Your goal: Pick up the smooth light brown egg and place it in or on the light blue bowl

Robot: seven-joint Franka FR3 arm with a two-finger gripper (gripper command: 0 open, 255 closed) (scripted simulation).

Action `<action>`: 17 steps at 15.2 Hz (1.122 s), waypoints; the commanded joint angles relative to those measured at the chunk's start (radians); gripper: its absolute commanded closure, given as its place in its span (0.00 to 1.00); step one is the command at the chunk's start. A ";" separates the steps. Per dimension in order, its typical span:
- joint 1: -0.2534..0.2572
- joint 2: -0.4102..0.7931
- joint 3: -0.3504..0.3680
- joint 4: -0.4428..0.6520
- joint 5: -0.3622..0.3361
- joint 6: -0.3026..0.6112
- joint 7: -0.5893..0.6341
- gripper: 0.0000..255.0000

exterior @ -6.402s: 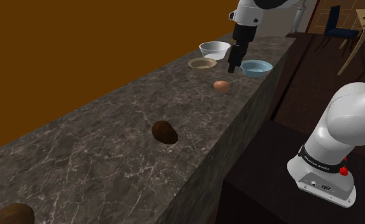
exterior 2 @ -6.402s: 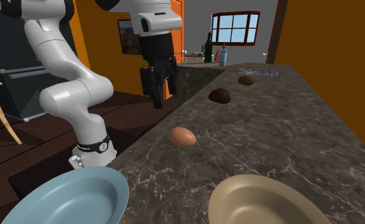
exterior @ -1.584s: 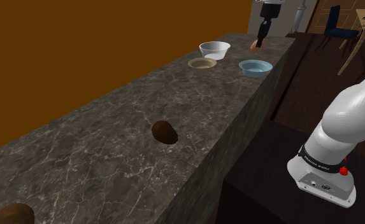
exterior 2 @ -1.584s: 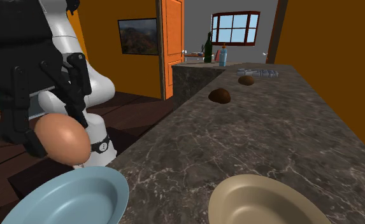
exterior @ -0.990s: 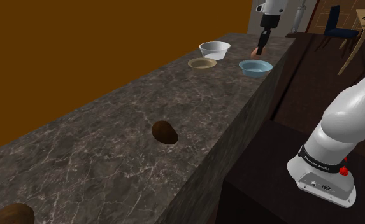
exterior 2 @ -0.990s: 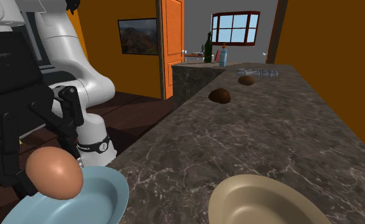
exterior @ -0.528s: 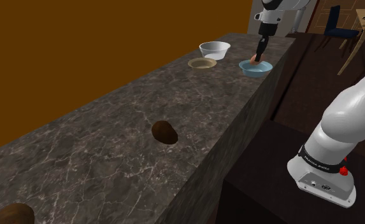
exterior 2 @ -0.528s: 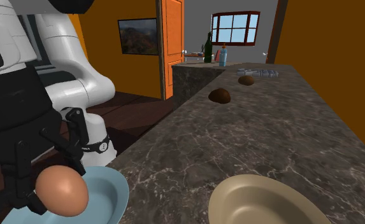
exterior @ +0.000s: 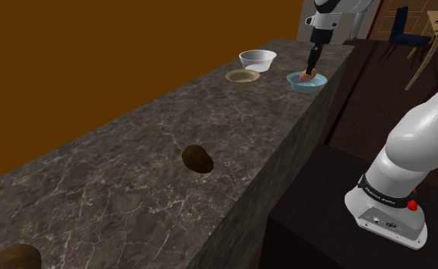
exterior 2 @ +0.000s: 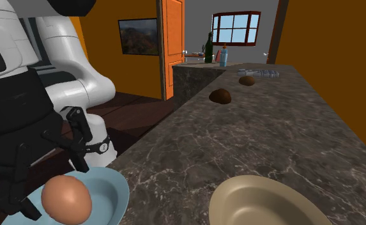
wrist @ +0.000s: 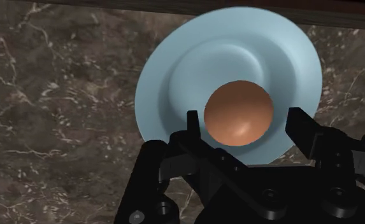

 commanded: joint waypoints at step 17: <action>-0.001 -0.014 0.005 0.116 -0.004 -0.128 0.004 0.00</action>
